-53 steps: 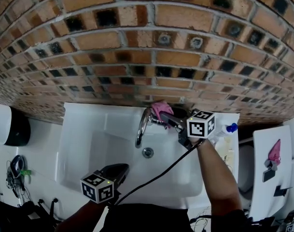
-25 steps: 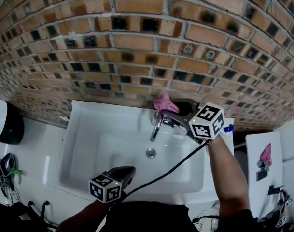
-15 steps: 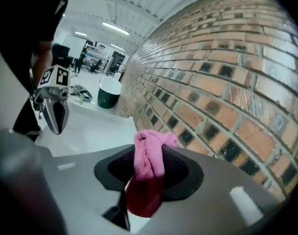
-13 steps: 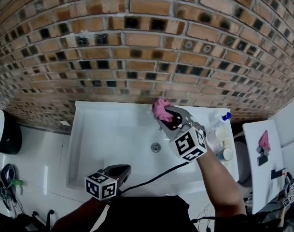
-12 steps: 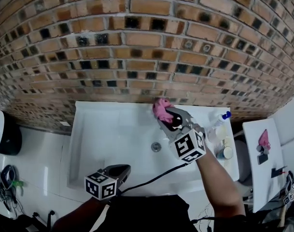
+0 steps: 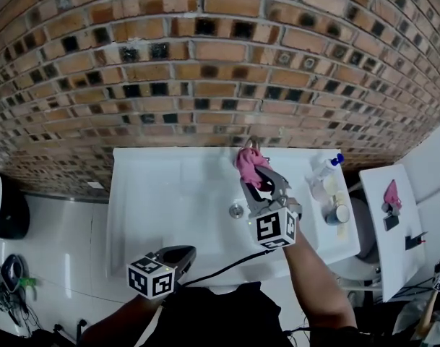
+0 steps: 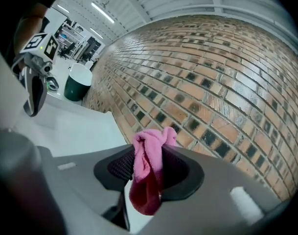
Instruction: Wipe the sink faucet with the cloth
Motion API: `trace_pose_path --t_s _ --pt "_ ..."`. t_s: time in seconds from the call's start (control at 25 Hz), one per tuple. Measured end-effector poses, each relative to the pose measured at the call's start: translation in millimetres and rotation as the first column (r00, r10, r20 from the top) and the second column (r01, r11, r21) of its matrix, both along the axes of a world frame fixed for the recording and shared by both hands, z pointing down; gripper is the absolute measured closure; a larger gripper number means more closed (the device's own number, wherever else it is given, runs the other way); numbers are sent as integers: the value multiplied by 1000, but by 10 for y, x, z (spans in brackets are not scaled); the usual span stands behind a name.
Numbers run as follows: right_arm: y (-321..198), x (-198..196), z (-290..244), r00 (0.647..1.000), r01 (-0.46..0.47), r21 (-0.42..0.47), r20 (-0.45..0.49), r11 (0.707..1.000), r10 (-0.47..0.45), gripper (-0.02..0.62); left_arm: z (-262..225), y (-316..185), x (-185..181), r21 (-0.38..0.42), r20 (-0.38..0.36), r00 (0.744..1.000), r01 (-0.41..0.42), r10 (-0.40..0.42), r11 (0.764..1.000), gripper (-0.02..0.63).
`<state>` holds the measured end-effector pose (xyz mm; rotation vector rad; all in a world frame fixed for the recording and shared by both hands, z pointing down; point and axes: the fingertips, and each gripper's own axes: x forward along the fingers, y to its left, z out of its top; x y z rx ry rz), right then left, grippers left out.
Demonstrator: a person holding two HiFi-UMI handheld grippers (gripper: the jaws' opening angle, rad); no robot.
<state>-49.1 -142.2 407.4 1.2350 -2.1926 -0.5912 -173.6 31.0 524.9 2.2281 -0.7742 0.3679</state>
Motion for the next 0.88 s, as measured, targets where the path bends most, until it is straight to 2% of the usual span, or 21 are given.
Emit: trace_pose_path --t_s 0.24,0.52,0.68,0.88 --pt "139 32 148 998 -61 -11 21 998 61 446 25 30 -108 4 3 1000 2 -2 1000 600" --pt "215 73 307 987 -95 -111 118 989 108 445 -91 -24 -180 34 -40 996 80 -79 996 600" --pt "307 160 466 981 -100 -192 146 976 130 445 -79 31 -265 30 -45 990 138 -136 990 600" --pt "441 198 644 977 -57 -320 176 946 118 445 -148 42 -294 55 -34 980 198 -196 979 600"
